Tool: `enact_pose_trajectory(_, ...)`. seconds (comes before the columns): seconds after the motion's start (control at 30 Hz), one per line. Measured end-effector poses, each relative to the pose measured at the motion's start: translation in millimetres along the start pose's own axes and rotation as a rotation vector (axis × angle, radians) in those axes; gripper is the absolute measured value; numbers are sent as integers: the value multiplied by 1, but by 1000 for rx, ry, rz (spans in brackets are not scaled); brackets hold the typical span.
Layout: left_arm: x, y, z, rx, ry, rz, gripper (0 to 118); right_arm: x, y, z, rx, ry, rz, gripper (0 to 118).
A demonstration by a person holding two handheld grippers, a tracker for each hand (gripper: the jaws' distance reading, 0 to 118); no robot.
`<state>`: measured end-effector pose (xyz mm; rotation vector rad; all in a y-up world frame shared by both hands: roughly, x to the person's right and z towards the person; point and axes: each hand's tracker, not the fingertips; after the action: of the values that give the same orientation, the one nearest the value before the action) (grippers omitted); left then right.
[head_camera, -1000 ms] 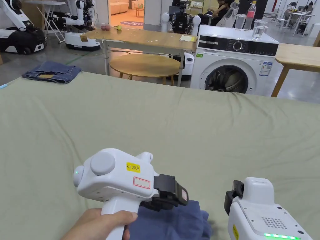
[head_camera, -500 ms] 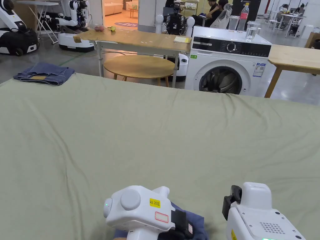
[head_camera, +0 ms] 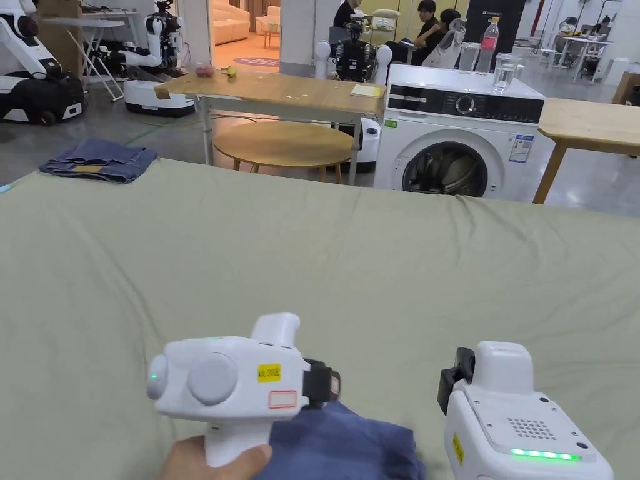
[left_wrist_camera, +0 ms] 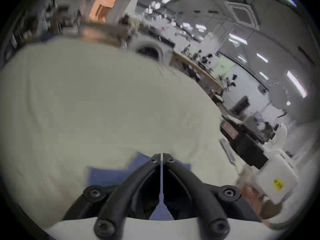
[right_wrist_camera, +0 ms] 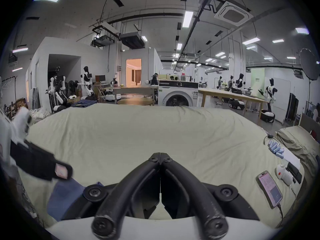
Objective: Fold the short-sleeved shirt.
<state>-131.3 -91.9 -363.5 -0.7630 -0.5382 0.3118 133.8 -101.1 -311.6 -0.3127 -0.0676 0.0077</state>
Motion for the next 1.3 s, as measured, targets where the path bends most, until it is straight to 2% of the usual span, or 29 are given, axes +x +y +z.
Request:
enact_pose_trajectory(0.1, -9, 2, 35, 258, 230, -79, 0, -7, 9, 1, 33, -1, -2, 0)
enact_pose_trajectory(0.4, -31, -14, 82, 666, 505, -259, 0, -13, 31, 11, 176, 8, -27, 0)
enact_pose_trajectory(0.53, -40, -17, 91, 701, 526, -233, 0, -13, 39, 14, 192, 6, -31, 0)
enact_pose_trajectory(0.63, -45, -19, 99, 711, 536, -210, 0, -12, 35, 22, 149, 39, -4, 0)
enact_pose_trajectory(0.7, -48, -19, 102, 701, 542, -211, 0, -12, 25, 28, 96, 60, 20, 0)
enact_pose_trajectory(0.8, -54, -23, 104, 683, 534, -201, 0, -12, 4, 40, -5, 129, 16, 0)
enact_pose_trajectory(1.03, -58, -34, 101, 632, 532, -188, 0, -29, -68, 37, -260, 193, 96, 0)
enact_pose_trajectory(1.13, -57, -38, 98, 599, 538, -189, 0, -32, -92, 12, -415, 182, 62, 0)
enact_pose_trajectory(1.3, -62, -42, 99, 471, 480, -180, 0, -29, -88, 5, -414, 188, 65, 0)
